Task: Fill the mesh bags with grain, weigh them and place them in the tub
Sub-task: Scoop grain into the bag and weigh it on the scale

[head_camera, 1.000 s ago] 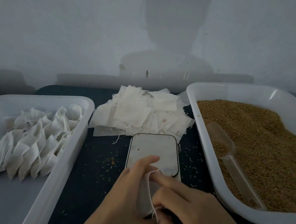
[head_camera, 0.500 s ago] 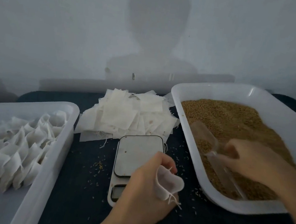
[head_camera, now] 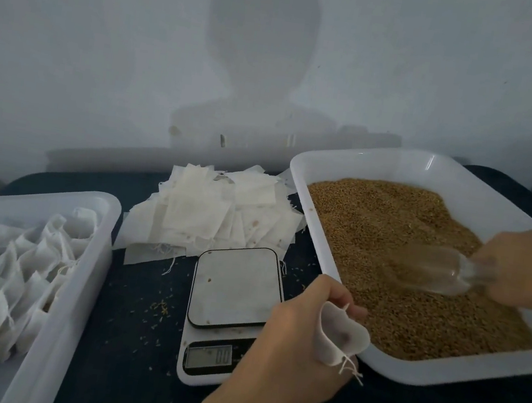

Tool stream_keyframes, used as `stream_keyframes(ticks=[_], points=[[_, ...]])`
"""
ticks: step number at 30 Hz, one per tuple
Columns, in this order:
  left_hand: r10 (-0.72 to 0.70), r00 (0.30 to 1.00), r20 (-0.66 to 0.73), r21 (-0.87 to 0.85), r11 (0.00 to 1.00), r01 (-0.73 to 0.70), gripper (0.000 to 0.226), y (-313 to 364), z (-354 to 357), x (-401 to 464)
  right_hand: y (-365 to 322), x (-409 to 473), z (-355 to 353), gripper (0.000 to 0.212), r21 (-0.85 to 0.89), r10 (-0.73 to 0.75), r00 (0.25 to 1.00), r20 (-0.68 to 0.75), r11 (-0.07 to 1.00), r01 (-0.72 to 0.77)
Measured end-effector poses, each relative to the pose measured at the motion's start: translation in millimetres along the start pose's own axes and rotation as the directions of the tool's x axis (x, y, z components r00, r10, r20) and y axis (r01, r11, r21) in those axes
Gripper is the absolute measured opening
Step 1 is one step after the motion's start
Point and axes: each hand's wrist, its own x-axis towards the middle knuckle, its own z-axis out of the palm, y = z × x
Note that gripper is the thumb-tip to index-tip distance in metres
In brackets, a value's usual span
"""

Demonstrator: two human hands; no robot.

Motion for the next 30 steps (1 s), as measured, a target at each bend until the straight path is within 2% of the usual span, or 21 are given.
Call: stream_keyframes(ticks=[3, 5, 12, 17, 21, 25, 28, 30], points=[[-0.009, 1.0, -0.002, 0.002, 1.0, 0.009, 0.045, 2, -1, 0, -18, -7, 7, 0.012, 0.24, -0.139, 0.989, 0.05, 0.963, 0.123], [-0.013, 1.0, 0.0, 0.005, 1.0, 0.013, 0.044, 2, -1, 0, -37, -8, 18, 0.013, 0.341, -0.202, 0.979, 0.032, 0.923, 0.179], [-0.037, 0.999, -0.001, -0.048, 0.998, 0.037, 0.039, 3, 0, 0, -67, -3, 46, 0.015, 0.585, -0.182, 0.982, -0.057, 0.791, 0.181], [-0.025, 1.0, -0.002, -0.066, 0.998, 0.025, 0.04, 2, 1, 1, -65, -10, 44, 0.01, 0.679, -0.153, 0.97, -0.189, 0.693, 0.242], [-0.014, 1.0, -0.017, -0.112, 0.994, 0.012, 0.038, -3, 0, -1, -60, -25, 39, 0.026, 0.742, -0.112, 0.938, -0.327, 0.585, 0.328], [-0.051, 0.983, -0.174, -0.102, 0.994, 0.034, 0.041, -7, -20, -5, -57, -40, 30, 0.019, 0.785, -0.125, 0.914, -0.385, 0.477, 0.396], [-0.07, 0.955, -0.287, -0.046, 0.997, 0.059, 0.044, -11, -43, -6, -53, -52, 17, 0.037, 0.815, -0.169, 0.905, -0.39, 0.394, 0.425], [-0.09, 0.946, -0.311, -0.005, 0.996, 0.093, 0.048, -13, -56, -8, -48, -56, 9, 0.042, 0.8, -0.273, 0.876, -0.397, 0.365, 0.476]])
